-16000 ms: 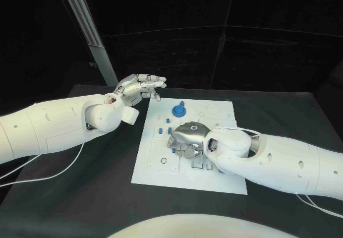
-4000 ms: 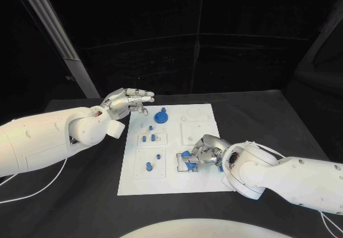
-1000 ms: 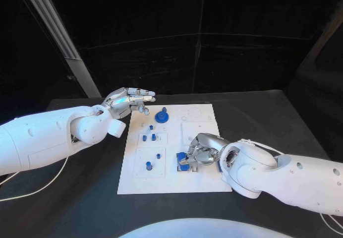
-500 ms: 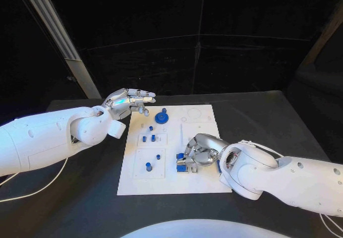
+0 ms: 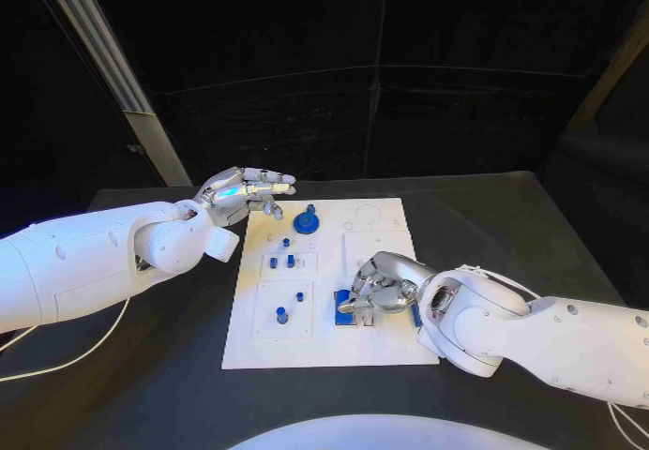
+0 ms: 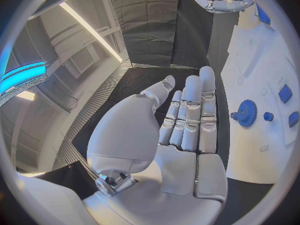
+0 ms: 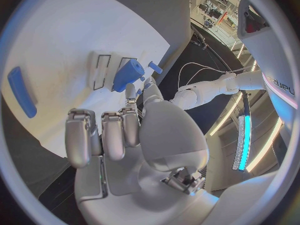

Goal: Assemble the parts on the task board

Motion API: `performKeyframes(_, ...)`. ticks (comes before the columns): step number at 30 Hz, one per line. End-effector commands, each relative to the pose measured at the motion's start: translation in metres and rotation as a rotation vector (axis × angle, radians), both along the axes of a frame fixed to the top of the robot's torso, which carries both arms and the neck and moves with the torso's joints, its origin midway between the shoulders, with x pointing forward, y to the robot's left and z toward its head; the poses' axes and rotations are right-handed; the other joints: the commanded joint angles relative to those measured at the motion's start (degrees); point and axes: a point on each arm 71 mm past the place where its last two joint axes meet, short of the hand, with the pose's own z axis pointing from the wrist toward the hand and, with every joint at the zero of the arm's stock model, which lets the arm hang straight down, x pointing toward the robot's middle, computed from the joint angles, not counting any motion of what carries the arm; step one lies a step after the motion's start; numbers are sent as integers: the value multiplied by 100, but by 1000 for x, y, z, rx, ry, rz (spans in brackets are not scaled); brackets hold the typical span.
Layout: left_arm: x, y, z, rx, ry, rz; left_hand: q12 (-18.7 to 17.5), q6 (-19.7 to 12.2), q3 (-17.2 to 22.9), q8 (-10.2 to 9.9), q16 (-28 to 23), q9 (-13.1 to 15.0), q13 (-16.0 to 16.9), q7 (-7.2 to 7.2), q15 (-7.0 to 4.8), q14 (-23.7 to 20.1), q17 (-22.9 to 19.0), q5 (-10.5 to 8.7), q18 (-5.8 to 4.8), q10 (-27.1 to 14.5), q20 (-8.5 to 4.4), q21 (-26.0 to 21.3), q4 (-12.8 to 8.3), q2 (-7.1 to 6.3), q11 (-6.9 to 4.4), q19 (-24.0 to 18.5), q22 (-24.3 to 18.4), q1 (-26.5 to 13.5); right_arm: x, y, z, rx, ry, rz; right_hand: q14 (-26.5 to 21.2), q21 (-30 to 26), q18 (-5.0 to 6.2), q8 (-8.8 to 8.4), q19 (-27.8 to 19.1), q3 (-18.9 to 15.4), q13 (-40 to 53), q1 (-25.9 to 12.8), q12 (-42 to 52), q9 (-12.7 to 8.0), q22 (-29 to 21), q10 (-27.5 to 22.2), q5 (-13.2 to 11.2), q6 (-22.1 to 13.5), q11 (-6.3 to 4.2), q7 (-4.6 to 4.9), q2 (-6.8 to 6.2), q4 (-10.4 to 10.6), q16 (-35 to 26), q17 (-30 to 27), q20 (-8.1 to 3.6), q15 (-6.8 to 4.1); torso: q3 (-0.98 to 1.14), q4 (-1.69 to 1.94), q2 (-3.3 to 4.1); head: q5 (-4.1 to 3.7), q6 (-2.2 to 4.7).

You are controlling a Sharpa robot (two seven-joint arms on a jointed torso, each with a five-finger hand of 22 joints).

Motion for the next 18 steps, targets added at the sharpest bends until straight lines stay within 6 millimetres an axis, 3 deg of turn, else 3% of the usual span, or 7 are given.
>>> performKeyframes(1, 0, -1, 1, -5, -4, -14, 36, -47, -43, 28, 17, 4, 10, -11, 0, -56, -6, 20, 78, -45, 42, -20, 1, 33, -9, 5, -6, -45, -2, 3, -1, -13, 24, 23, 421, 15, -72, -15, 357, 1, 61, 251, -16, 7, 1156, 80, -34, 35, -56, -37, 157, -61, 19, 595, -44, -57, 4, 2, 3, -1, -4)
performKeyframes(12, 0, 0, 1, -3, -4, -10, 40, -51, -42, 34, 20, 5, 10, -11, 0, -58, -9, 21, 78, -49, 43, -21, 3, 43, -9, 5, -8, -44, -2, 4, 1, -28, -5, 29, 423, 24, -75, -2, 366, 5, 71, 276, -7, 17, 1168, 87, -84, 79, -64, -46, 134, -111, 24, 606, -50, -63, 1, -2, 5, 0, -13)
performKeyframes(18, 0, 0, 1, -3, -4, -10, 40, -51, -42, 34, 20, 5, 10, -11, 0, -58, -9, 21, 78, -49, 43, -21, 3, 43, -9, 5, -8, -44, 1, 1, -1, -52, -14, 5, 426, 38, -81, 21, 380, 47, 84, 302, 8, 32, 1188, 101, -91, 134, -87, -78, 194, -141, 32, 623, -60, -78, 0, 4, 3, -1, -17)
